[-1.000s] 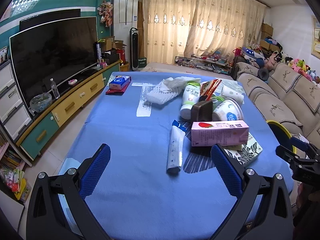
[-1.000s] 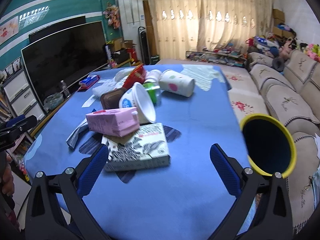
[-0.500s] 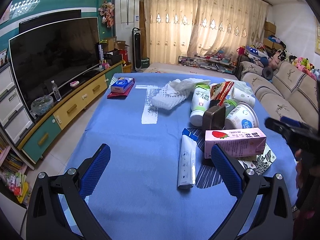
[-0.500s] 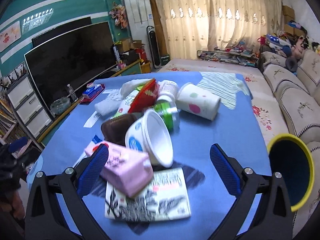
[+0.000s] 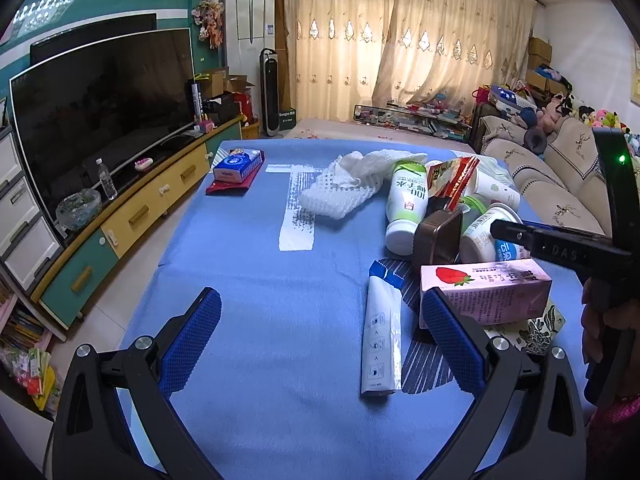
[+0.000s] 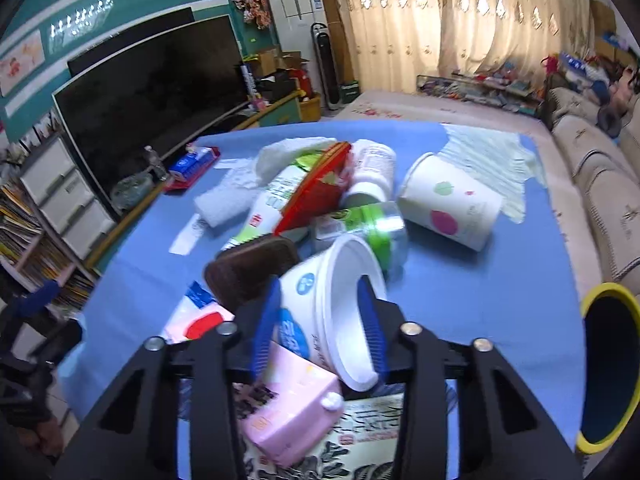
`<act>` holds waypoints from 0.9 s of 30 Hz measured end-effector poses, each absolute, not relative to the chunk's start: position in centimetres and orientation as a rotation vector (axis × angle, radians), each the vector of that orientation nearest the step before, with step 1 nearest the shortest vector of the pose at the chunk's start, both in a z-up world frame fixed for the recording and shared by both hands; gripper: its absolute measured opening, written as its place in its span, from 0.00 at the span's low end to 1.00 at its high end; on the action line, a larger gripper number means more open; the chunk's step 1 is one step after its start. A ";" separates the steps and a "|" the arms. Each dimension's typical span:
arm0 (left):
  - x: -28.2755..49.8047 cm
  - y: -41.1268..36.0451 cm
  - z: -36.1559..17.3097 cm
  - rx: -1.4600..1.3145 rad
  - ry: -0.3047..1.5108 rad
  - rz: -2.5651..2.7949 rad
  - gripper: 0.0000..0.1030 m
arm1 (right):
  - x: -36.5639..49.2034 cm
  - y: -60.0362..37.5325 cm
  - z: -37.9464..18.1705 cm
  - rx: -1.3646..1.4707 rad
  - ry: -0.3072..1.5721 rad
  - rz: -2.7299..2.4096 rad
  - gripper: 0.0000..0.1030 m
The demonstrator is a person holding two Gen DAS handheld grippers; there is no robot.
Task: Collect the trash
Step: 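Grasp the white paper bowl on the table with the right gripper, then carry the bowl into the yellow-rimmed bin and open the right gripper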
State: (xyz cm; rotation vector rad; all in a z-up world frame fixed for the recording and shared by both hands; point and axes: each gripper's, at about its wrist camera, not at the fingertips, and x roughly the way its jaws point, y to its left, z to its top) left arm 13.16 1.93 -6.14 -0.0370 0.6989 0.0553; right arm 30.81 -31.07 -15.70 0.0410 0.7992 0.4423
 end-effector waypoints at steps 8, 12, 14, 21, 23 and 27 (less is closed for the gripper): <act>13.5 1.8 -6.6 -0.042 0.707 0.051 0.96 | 30.4 -30.4 -15.4 0.063 0.784 0.476 0.06; 13.4 1.7 -6.7 -0.039 0.705 0.047 0.96 | 29.8 -31.1 -14.3 0.072 0.742 0.464 0.06; 13.3 1.5 -6.5 -0.033 0.702 0.042 0.96 | 29.4 -31.9 -13.7 0.074 0.721 0.447 0.06; 13.2 0.1 -6.1 -0.016 0.696 0.014 0.96 | 28.5 -38.1 -13.1 0.063 0.683 0.298 0.06; 13.3 -0.4 -6.2 -0.013 0.701 0.006 0.96 | 28.6 -41.1 -13.4 0.072 0.688 0.232 0.06; 13.7 -1.3 -6.8 -0.006 0.721 -0.009 0.96 | 28.8 -47.5 -14.4 0.085 0.713 0.083 0.06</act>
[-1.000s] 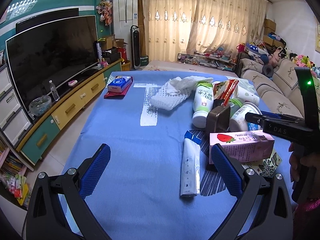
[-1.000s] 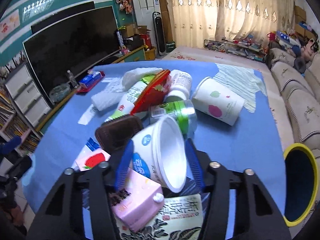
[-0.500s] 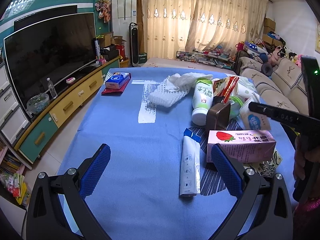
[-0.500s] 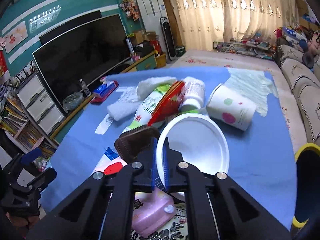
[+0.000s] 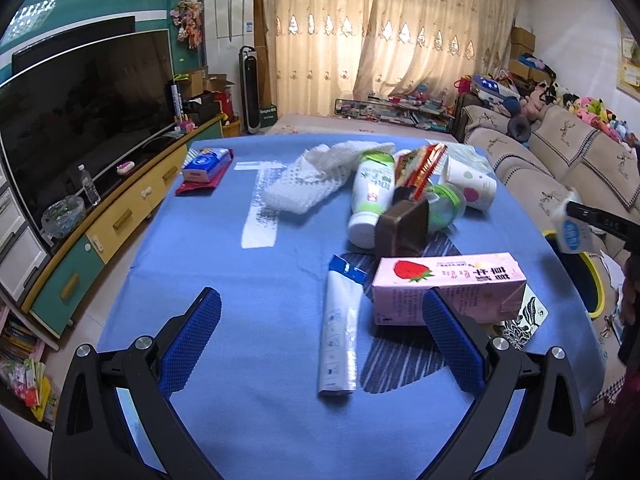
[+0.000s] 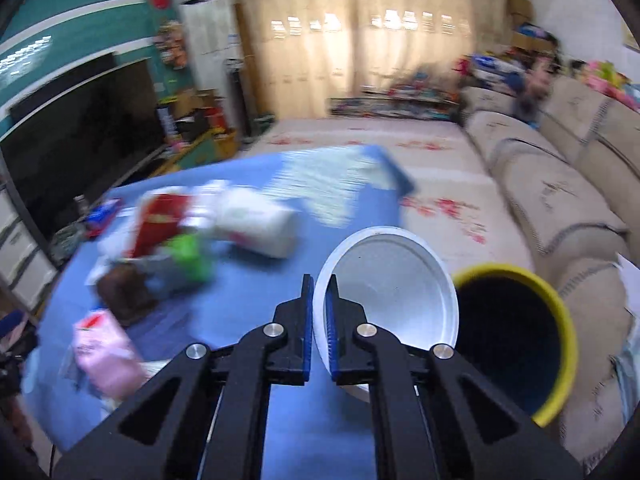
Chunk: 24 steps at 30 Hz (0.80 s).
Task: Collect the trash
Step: 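Carry the bowl into the yellow-rimmed bin and open the right gripper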
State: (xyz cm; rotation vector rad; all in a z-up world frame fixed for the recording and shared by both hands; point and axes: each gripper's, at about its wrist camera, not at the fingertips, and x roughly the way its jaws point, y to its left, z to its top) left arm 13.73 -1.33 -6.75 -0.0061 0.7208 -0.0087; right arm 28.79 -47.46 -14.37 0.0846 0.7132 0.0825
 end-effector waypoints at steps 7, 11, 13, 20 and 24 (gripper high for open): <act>14.7 -2.5 -8.2 0.001 0.776 0.002 0.96 | 31.3 -55.0 -19.4 0.088 0.856 -0.080 0.06; 15.1 -2.9 -8.8 0.013 0.798 0.019 0.96 | 32.5 -57.3 -23.1 0.102 0.938 -0.126 0.07; 15.3 -3.1 -8.9 0.020 0.807 0.025 0.96 | 32.9 -58.1 -24.5 0.113 0.967 -0.141 0.09; 16.0 -4.1 -9.4 0.046 0.826 0.035 0.96 | 33.5 -59.7 -27.2 0.119 1.011 -0.190 0.17; 16.3 -4.2 -9.8 0.041 0.840 0.030 0.96 | 33.0 -60.0 -27.1 0.118 1.004 -0.195 0.23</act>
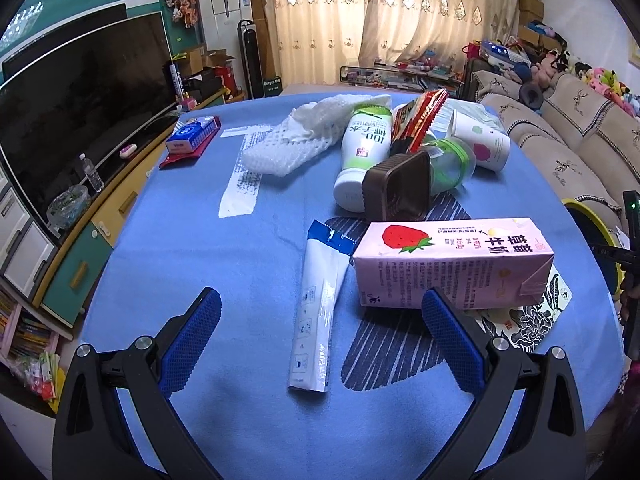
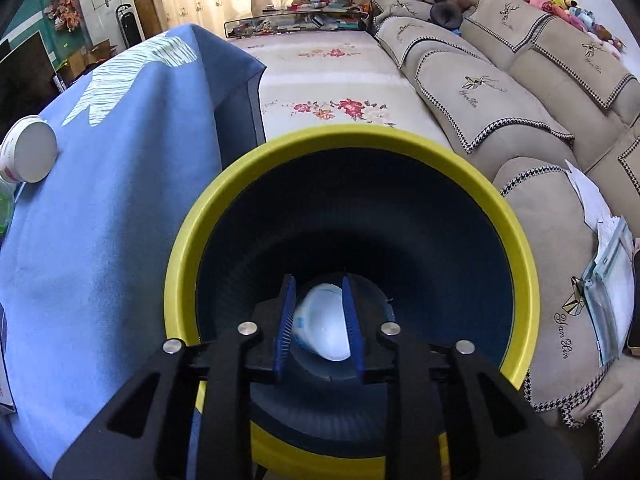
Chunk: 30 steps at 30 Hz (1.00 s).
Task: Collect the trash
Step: 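Carry the bowl into the yellow-rimmed bin and open the right gripper, then grasp the white tube with the left gripper while the right gripper withdraws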
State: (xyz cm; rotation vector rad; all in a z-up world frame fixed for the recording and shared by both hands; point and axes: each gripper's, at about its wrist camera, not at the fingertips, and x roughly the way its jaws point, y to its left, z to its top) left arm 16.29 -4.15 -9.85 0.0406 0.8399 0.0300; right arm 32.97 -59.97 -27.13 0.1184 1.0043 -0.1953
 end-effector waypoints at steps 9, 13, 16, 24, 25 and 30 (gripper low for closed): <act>17.5 -2.8 -11.7 0.019 0.887 0.050 0.96 | 30.7 -58.3 -24.1 0.120 0.927 -0.154 0.30; 18.5 -2.3 -12.9 0.016 0.924 0.041 0.96 | 30.0 -57.6 -23.1 0.121 0.902 -0.138 0.33; 19.5 -2.1 -13.7 0.028 0.949 0.033 0.89 | 29.8 -57.3 -22.8 0.123 0.900 -0.131 0.33; 20.3 -1.8 -14.4 0.026 0.972 0.011 0.58 | 29.5 -56.8 -23.3 0.132 0.912 -0.111 0.34; 20.2 -1.8 -14.4 0.028 0.971 0.009 0.55 | 29.5 -56.7 -23.3 0.133 0.913 -0.107 0.34; 19.5 -1.5 -14.1 0.031 0.966 0.017 0.17 | 29.0 -56.6 -23.4 0.148 0.907 -0.096 0.34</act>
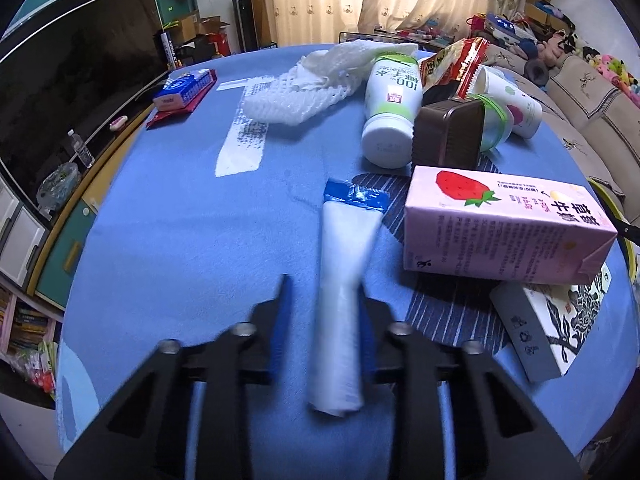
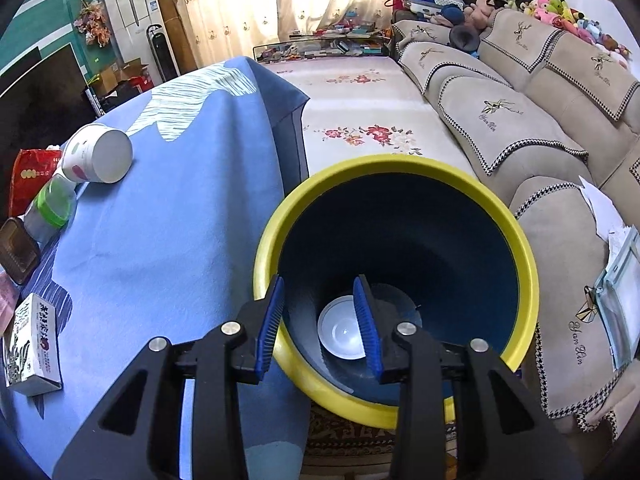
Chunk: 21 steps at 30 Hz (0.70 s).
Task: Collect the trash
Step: 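Grasp the white tube with the left gripper while the right gripper withdraws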
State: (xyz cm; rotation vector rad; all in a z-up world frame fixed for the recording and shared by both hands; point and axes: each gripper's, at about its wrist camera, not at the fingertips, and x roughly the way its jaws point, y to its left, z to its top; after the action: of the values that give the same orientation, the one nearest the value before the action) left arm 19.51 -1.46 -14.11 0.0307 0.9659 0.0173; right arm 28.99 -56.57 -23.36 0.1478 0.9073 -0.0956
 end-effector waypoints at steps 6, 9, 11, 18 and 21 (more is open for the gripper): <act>17.2 -0.4 -13.2 0.004 0.949 0.015 0.13 | 27.5 -56.4 -22.9 0.158 0.895 -0.087 0.34; 15.4 -0.3 -12.1 0.005 0.925 0.016 0.13 | 26.4 -56.3 -22.4 0.164 0.879 -0.083 0.34; 14.2 -0.3 -10.9 0.009 0.899 0.012 0.13 | 25.5 -56.4 -22.0 0.169 0.868 -0.081 0.34; 11.0 -2.8 -6.2 0.029 0.796 -0.068 0.13 | 22.7 -56.9 -20.6 0.179 0.823 -0.083 0.37; 10.7 -5.4 -4.9 0.045 0.764 -0.138 0.14 | 21.5 -57.3 -20.2 0.181 0.806 -0.090 0.41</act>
State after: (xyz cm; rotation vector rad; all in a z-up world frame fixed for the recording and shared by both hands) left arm 10.70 -5.35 -4.88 0.0449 0.7644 -0.1382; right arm 21.46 -57.30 -20.16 0.1815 0.8064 -0.0900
